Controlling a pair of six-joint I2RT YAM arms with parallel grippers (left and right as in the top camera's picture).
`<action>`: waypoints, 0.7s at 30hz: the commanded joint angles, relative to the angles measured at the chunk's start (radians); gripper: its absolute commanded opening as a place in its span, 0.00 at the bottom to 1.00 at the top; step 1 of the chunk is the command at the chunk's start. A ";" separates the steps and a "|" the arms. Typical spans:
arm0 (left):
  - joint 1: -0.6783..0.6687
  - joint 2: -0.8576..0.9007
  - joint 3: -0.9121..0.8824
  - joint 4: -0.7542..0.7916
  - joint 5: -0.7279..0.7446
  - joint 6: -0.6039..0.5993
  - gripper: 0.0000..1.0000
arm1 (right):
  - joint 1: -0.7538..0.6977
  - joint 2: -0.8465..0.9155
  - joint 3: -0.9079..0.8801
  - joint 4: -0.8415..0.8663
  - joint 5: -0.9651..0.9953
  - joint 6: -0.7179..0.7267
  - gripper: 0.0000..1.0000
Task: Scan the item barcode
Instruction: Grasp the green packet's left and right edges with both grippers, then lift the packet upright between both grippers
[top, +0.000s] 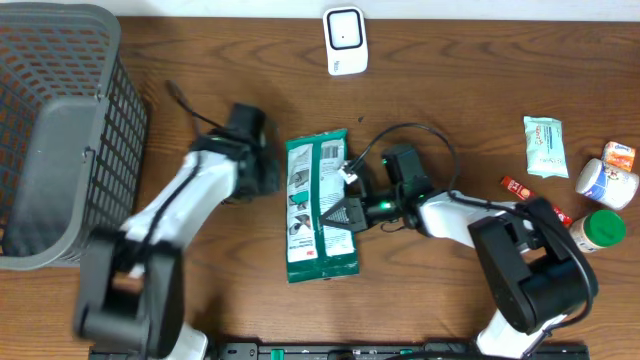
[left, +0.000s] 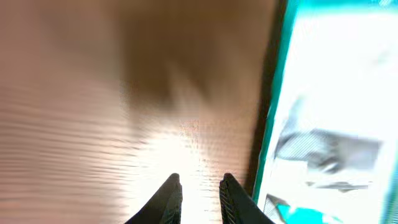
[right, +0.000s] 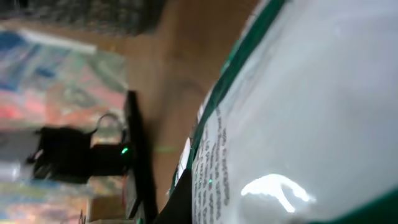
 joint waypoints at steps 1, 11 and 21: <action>0.050 -0.180 0.048 0.008 -0.041 0.000 0.23 | -0.032 -0.087 0.000 -0.018 -0.218 -0.233 0.01; 0.135 -0.362 0.048 -0.102 0.310 0.219 0.47 | -0.052 -0.248 0.000 0.006 -0.275 -0.275 0.01; 0.141 -0.362 0.048 -0.171 0.823 0.507 0.57 | -0.079 -0.312 0.000 0.123 -0.354 -0.147 0.01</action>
